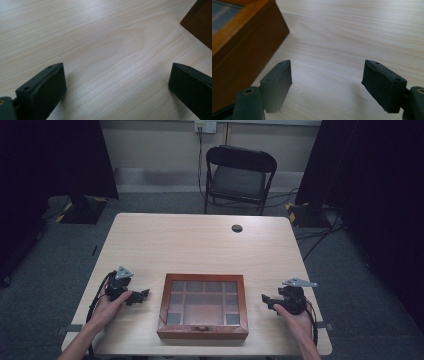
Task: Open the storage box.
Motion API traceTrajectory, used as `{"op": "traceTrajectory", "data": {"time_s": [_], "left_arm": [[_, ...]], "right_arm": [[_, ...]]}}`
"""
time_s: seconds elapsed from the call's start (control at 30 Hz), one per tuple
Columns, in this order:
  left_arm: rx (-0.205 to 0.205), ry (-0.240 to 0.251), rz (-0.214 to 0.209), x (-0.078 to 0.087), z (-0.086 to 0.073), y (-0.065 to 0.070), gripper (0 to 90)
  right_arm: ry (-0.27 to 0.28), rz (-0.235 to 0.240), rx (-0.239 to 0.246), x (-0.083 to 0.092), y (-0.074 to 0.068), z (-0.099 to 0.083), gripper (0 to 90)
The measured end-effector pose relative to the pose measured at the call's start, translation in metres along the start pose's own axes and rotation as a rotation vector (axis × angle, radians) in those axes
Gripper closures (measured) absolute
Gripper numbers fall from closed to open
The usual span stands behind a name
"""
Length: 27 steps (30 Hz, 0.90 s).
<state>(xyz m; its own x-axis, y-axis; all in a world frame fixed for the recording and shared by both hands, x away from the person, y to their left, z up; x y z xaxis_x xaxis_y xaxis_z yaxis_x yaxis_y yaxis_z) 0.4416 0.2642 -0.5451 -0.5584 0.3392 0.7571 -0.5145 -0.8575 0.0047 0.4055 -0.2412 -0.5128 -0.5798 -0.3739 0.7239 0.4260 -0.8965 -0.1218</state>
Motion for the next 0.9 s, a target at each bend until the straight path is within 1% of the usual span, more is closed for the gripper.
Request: {"op": "traceTrajectory", "data": {"time_s": [0.03,0.07,0.1,0.13,0.17,0.2,0.23,0.3,0.43,0.47,0.57,0.67,0.7,0.73,0.87,0.9], "left_arm": [[0.000,0.000,0.000,0.000,0.000,0.000,0.5],[0.000,0.000,-0.001,0.000,0.000,0.000,0.5],[0.000,0.000,-0.001,0.000,0.000,0.000,0.5],[0.000,0.000,0.000,0.000,0.000,0.000,0.5],[0.000,0.000,0.000,0.000,0.000,0.000,0.5],[0.000,0.000,0.000,0.000,0.000,0.000,0.5],[0.000,0.000,0.000,0.000,0.000,0.000,0.5],[0.000,0.000,0.000,0.000,0.000,0.000,0.5],[0.000,0.000,0.000,0.000,0.000,0.000,0.5],[0.000,0.000,0.000,0.000,0.000,0.000,0.5],[0.000,0.000,0.000,0.000,0.000,0.000,0.5],[-0.003,-0.002,0.001,0.000,0.000,0.000,0.5],[-0.003,-0.002,0.001,0.000,0.000,0.000,0.5],[-0.001,0.000,0.000,0.000,0.000,0.000,0.5],[0.000,0.000,0.000,0.000,0.000,0.000,0.4],[0.000,0.000,0.000,0.000,0.000,0.000,0.5]], "right_arm": [[0.004,0.013,0.008,0.001,-0.003,0.001,24.5],[0.009,0.018,0.020,0.003,-0.006,0.002,25.6],[0.009,0.018,0.020,0.003,-0.006,0.002,25.6],[0.015,0.039,0.039,0.005,-0.011,0.004,27.5],[0.021,0.050,0.040,0.006,-0.015,0.006,29.1],[0.021,0.050,0.040,0.006,-0.015,0.006,29.1],[0.036,0.071,0.051,0.009,-0.021,0.008,31.8],[0.046,0.095,0.063,0.011,-0.027,0.011,34.2],[0.056,0.131,0.096,0.017,-0.041,0.016,39.6],[0.058,0.150,0.104,0.018,-0.046,0.017,41.2],[0.067,0.177,0.121,0.021,-0.055,0.020,44.0],[0.079,0.217,0.143,0.024,-0.068,0.024,46.9],[0.079,0.217,0.143,0.024,-0.068,0.024,46.9],[0.083,0.244,0.156,0.026,-0.076,0.026,49.1],[0.081,0.288,0.184,0.029,-0.088,0.031,51.2],[0.084,0.302,0.185,0.031,-0.091,0.033,52.4]]}}
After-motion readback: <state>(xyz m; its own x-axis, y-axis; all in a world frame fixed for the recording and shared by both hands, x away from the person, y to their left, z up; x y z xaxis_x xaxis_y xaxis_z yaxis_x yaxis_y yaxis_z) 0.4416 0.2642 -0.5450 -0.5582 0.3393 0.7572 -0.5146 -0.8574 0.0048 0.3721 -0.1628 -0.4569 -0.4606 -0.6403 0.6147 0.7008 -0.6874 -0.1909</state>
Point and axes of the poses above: each handheld gripper's, and its own axes: x roughly backward along the jaws, z roughly out of its top, y roughly to its right, the point moved 6 cm from there along -x, roughly forward along the jaws, and after that the axes turned 5 degrees about -y, right-handed, at the moved point
